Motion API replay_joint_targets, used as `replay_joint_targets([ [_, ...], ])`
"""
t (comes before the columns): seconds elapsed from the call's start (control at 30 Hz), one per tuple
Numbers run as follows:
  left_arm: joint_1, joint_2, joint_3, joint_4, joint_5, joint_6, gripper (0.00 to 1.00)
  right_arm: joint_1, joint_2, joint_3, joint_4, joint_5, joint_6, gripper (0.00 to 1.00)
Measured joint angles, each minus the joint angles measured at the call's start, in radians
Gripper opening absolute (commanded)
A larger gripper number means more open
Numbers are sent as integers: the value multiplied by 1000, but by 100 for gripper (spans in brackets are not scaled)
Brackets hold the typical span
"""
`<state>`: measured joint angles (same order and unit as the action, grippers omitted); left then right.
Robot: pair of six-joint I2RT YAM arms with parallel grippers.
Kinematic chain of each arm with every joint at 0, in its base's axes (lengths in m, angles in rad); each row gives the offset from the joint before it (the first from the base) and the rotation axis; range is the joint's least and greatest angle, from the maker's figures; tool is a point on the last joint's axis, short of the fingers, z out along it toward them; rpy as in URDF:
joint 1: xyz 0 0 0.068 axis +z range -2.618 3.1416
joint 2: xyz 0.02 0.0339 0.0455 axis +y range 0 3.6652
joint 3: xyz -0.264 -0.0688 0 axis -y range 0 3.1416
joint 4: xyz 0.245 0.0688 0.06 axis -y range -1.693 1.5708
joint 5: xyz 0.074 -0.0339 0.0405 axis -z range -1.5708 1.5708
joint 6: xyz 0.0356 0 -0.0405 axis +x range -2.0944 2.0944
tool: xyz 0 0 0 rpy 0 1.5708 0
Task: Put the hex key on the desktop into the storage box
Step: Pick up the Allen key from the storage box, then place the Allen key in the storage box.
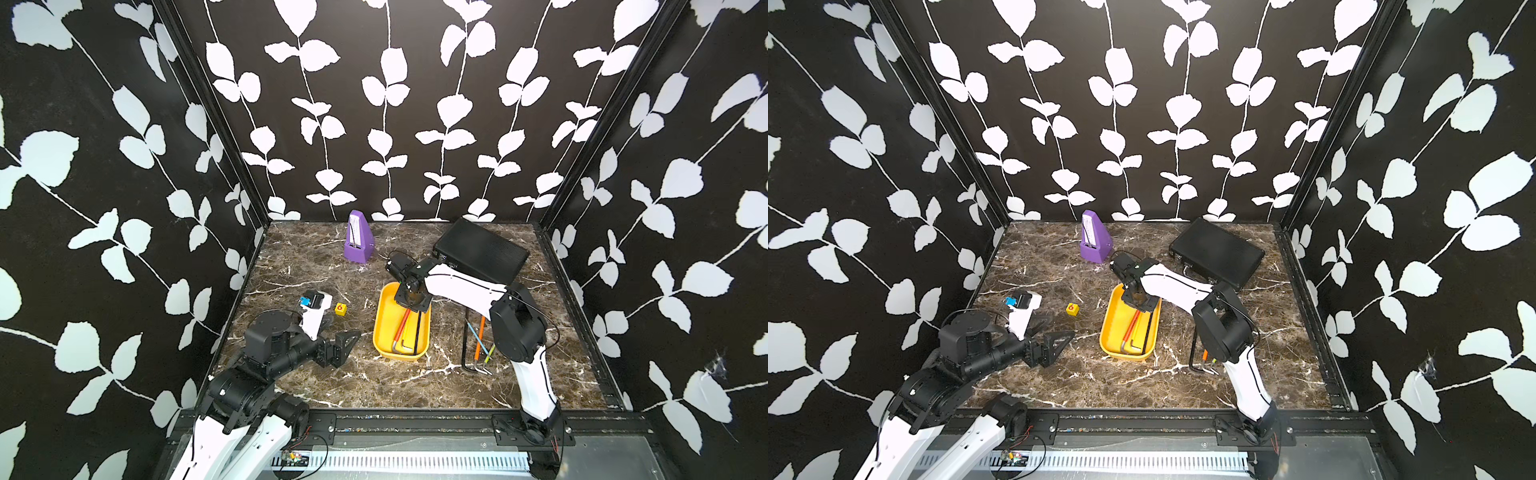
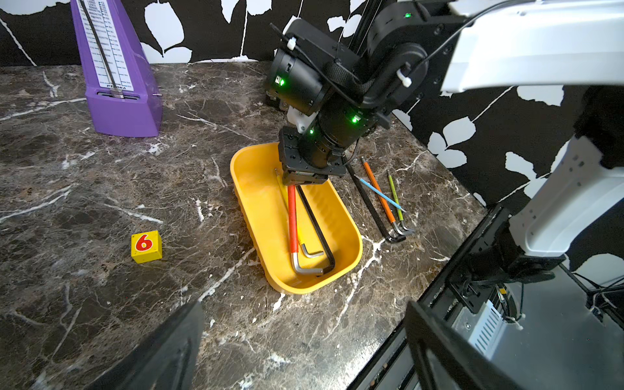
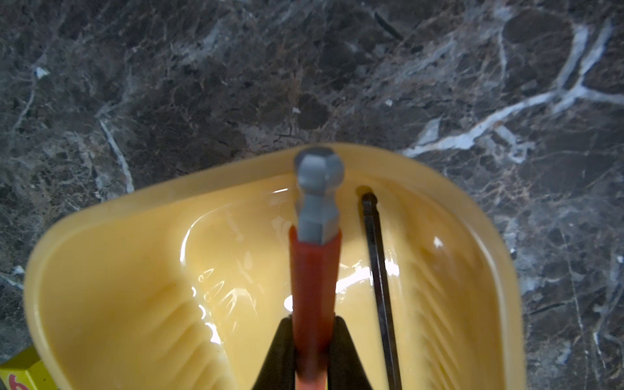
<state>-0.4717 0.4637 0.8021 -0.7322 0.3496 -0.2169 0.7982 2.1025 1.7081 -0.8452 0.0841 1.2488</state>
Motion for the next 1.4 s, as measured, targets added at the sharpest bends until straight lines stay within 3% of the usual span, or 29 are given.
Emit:
replay_joint_targets([
  [0.43,0,0,0,0,-3,0,94,0,-93,6,14,-61,136,0],
  [1.37,0,0,0,0,-7,0,94,-29,-29,-99,85,-153,267,0],
  [1.4,0,0,0,0,-8,0,94,-29,-29,-99,85,-153,266,5],
])
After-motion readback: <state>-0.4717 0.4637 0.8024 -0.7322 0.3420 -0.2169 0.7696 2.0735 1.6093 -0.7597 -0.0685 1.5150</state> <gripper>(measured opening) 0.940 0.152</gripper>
